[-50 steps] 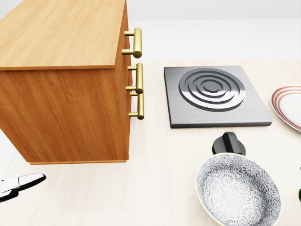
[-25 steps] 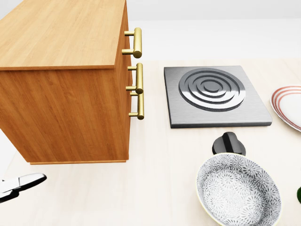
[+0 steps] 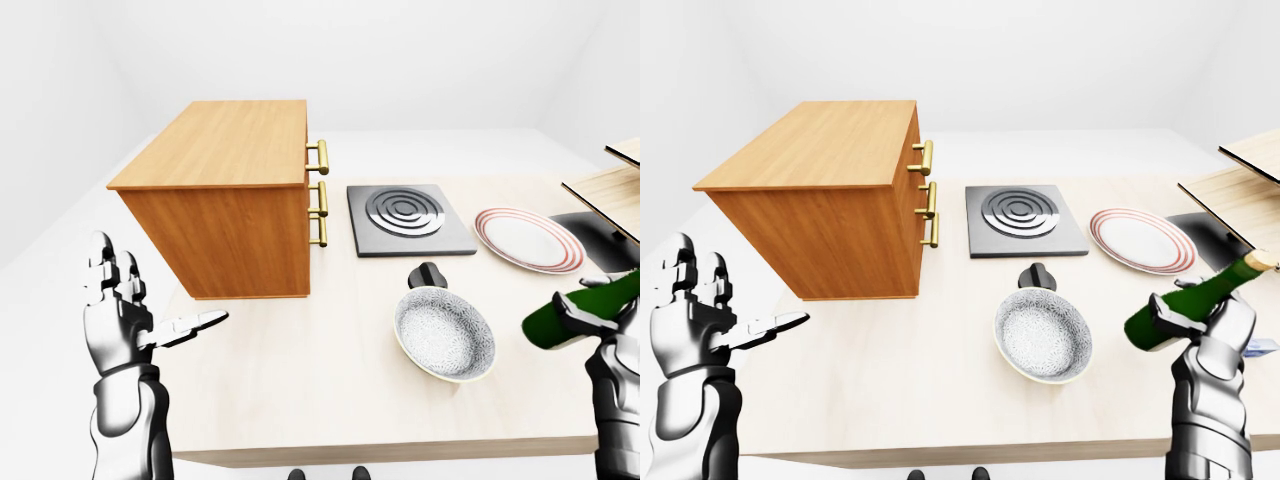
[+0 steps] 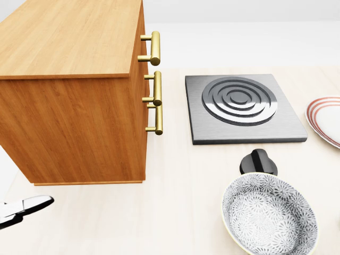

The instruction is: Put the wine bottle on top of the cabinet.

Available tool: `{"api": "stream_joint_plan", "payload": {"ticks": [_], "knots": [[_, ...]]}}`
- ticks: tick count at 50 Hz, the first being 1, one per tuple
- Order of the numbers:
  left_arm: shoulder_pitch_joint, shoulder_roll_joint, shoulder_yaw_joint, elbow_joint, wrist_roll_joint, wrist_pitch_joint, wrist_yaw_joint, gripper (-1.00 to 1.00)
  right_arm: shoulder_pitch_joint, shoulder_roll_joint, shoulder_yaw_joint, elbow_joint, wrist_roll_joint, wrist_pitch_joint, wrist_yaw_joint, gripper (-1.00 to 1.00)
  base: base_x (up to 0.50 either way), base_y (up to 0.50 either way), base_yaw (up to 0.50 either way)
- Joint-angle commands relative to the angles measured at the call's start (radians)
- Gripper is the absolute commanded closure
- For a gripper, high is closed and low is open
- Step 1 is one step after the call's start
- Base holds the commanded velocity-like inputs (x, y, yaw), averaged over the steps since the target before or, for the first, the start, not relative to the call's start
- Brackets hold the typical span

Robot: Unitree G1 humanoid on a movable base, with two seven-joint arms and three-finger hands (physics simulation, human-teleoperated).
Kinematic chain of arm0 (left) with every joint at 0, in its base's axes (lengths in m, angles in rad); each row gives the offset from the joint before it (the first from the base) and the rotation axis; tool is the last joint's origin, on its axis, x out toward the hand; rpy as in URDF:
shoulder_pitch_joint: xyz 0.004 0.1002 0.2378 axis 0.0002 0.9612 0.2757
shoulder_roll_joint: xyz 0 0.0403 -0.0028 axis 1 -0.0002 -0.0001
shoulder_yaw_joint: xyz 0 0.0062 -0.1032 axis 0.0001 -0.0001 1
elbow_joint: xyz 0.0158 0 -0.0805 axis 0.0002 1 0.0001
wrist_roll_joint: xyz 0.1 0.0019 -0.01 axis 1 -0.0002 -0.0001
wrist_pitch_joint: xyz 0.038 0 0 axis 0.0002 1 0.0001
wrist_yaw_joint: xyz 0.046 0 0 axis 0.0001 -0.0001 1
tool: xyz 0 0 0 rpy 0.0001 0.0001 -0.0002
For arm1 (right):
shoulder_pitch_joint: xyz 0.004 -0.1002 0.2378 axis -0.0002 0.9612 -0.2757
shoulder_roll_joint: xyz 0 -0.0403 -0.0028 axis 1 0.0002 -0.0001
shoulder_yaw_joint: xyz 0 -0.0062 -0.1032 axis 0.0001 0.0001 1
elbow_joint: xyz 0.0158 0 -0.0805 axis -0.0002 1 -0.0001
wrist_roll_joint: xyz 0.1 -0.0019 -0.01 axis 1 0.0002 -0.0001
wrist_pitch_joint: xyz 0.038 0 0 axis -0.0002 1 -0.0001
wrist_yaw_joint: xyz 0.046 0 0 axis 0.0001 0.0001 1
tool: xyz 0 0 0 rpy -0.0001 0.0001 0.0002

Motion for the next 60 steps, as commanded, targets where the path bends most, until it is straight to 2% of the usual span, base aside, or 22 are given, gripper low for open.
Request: {"api": "stream_joint_plan", "payload": {"ticks": [1,13,19,25,26,28,29,31,41,49,60], "knots": [[-0.002,0.000,-0.005,0.007,0.001,0.000,0.002,-1.00,-0.017,0.006,-0.047,-0.259,-0.064,0.000,-0.037,0.99,0.00,0.00,0.00],[-0.001,0.001,-0.004,0.004,0.002,0.000,0.001,-1.00,-0.132,-0.015,-0.016,-0.463,-0.082,0.000,0.019,1.00,0.00,0.00,0.00],[-0.002,0.001,-0.004,0.005,0.002,0.000,0.001,-1.00,-0.265,-0.057,0.064,-0.502,-0.120,0.000,0.064,1.00,0.00,0.00,0.00],[0.002,0.000,0.000,0.006,-0.003,0.000,-0.001,-1.00,-0.402,-0.068,0.142,-0.462,-0.160,0.000,0.112,1.00,0.00,0.00,0.00],[0.000,0.000,-0.001,0.002,-0.001,0.000,0.000,-1.00,-0.453,-0.072,0.178,-0.443,-0.168,0.000,0.136,1.00,0.00,0.00,0.00],[-0.001,-0.001,-0.005,0.000,0.001,0.000,0.002,-1.00,-0.513,-0.061,0.198,-0.405,-0.166,0.000,0.163,1.00,0.00,0.00,0.00],[-0.002,-0.002,-0.009,0.003,0.004,0.000,0.003,-1.00,-0.555,-0.070,0.245,-0.371,-0.213,0.000,0.170,1.00,0.00,0.00,0.00],[-0.002,-0.001,-0.012,0.002,0.007,0.000,0.003,-1.00,-0.621,-0.054,0.275,-0.323,-0.248,0.000,0.196,1.00,0.00,0.00,0.00],[0.000,0.000,-0.003,-0.004,-0.002,0.000,0.001,-1.00,-0.951,0.021,0.380,-0.061,-0.351,0.000,0.283,1.00,0.00,0.00,0.00],[-0.002,0.002,0.002,-0.019,-0.008,0.000,0.001,-1.00,-1.187,0.086,0.404,0.215,-0.382,0.000,0.301,1.00,0.00,0.00,0.00],[-0.004,0.001,0.005,-0.018,-0.011,0.000,0.000,-1.00,-1.430,0.128,0.425,0.554,-0.396,0.000,0.312,1.00,0.00,0.00,0.00]]}}
